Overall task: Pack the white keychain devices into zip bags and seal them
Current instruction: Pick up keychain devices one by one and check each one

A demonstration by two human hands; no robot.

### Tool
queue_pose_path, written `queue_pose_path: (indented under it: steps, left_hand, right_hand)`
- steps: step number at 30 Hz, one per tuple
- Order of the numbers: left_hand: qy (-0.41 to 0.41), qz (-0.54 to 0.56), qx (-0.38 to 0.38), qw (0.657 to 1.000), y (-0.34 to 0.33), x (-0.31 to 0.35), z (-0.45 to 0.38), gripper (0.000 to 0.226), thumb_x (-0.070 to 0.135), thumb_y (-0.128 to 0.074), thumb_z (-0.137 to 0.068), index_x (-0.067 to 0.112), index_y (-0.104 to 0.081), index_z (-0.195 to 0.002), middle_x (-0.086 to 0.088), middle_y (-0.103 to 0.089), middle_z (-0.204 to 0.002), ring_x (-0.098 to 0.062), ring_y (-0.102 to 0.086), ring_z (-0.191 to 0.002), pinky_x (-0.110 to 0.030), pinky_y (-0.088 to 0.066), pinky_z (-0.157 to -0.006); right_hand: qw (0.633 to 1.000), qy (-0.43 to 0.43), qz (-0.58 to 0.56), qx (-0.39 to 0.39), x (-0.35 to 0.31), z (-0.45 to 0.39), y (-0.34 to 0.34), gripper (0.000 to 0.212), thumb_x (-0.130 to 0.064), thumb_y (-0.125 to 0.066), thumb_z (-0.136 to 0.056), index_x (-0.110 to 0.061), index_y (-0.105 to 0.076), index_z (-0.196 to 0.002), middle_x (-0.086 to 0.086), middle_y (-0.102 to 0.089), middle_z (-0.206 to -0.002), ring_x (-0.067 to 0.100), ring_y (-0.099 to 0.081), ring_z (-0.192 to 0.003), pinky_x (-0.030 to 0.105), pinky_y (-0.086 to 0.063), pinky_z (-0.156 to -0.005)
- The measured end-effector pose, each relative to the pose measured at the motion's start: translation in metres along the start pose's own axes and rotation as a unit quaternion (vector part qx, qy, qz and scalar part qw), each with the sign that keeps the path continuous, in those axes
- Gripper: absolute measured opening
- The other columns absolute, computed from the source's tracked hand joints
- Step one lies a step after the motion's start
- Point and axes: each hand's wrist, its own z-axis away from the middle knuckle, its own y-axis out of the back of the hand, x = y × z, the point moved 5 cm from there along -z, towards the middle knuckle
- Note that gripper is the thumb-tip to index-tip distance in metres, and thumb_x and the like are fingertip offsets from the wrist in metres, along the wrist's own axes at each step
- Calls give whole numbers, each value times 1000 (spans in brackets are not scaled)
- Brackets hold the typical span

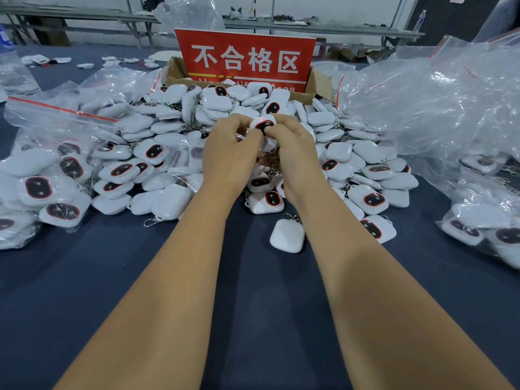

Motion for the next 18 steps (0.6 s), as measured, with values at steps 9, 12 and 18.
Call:
queue_pose_path:
  steps: [9, 12, 18]
  left_hand:
    - [-12, -10, 4, 1000, 1, 3, 2, 11, 32, -55, -82, 26, -63, -86, -1, -66, -96, -21, -62, -90, -49, -52, -84]
    - [-23, -19, 3, 1000, -1, 5, 2, 11, 28, -56, -86, 20, -63, -91, -5, -66, -96, -27, -63, -89, -52, -53, -80]
    - [-32, -37, 11, 999, 1, 7, 4, 8, 26, -58, -86, 20, -62, -89, -8, -66, -91, -28, -63, -84, -52, -53, -78]
  right_hand:
    - [1000, -2, -4, -17, 0, 1, -2, 29, -1, -53, -91, -22, -71, -83, 0, -70, -75, 12, -67, -71, 27, -56, -61]
    - [1000, -5, 6, -15, 1, 0, -2, 26, -1, -53, -91, -21, -71, -87, -1, -71, -77, 10, -67, -70, 26, -55, -60]
    - [999, -9, 37, -11, 1, -1, -1, 25, -4, -53, -92, -22, -70, -88, 0, -70, -77, 10, -65, -66, 27, -55, -60]
